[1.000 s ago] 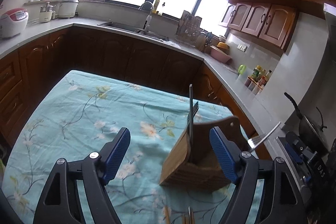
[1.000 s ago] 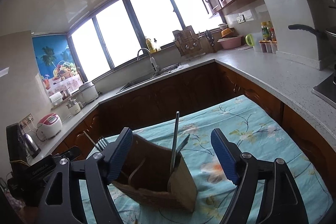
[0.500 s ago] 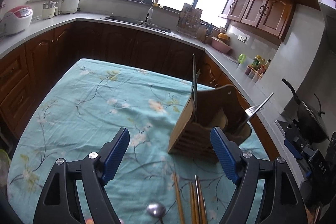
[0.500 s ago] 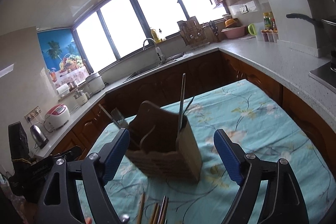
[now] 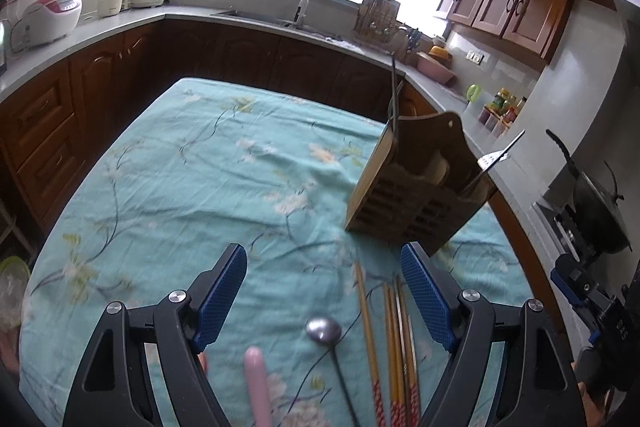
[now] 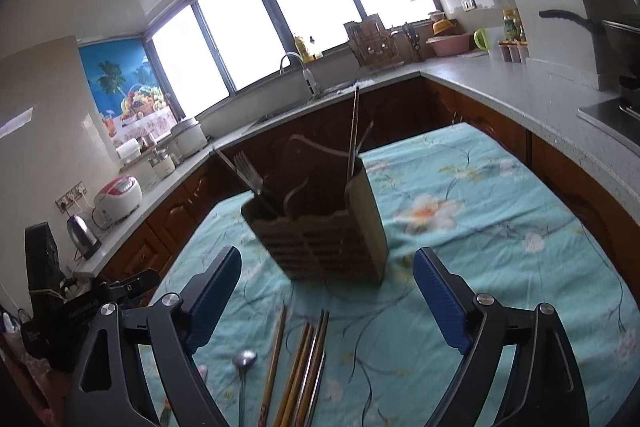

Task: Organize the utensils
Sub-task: 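Withdraw both open tools back over the remaining utensils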

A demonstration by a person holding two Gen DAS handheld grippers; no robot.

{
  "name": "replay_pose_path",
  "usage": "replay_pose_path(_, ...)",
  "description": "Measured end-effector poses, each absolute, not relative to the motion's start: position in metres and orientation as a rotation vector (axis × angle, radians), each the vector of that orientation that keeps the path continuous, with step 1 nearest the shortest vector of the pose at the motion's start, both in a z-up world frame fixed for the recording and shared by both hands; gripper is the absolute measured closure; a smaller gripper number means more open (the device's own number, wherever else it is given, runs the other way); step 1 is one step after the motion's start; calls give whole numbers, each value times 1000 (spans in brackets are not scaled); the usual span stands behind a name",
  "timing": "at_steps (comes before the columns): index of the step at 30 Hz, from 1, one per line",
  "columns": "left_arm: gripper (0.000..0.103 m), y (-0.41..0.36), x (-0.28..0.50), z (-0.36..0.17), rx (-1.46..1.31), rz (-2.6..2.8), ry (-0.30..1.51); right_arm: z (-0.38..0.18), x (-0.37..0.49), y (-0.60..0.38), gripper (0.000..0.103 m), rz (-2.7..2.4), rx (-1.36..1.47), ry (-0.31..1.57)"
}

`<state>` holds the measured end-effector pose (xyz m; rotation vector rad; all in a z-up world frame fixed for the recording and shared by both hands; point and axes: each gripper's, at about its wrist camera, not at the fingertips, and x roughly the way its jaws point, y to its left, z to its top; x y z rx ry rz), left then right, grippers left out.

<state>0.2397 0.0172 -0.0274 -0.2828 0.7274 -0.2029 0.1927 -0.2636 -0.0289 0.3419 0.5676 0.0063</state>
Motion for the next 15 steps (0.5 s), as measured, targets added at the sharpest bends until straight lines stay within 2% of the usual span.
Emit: replay_pose_path(15,24,25,201,-40,-277,-176,812,-53,154,-248,13,11,319,656)
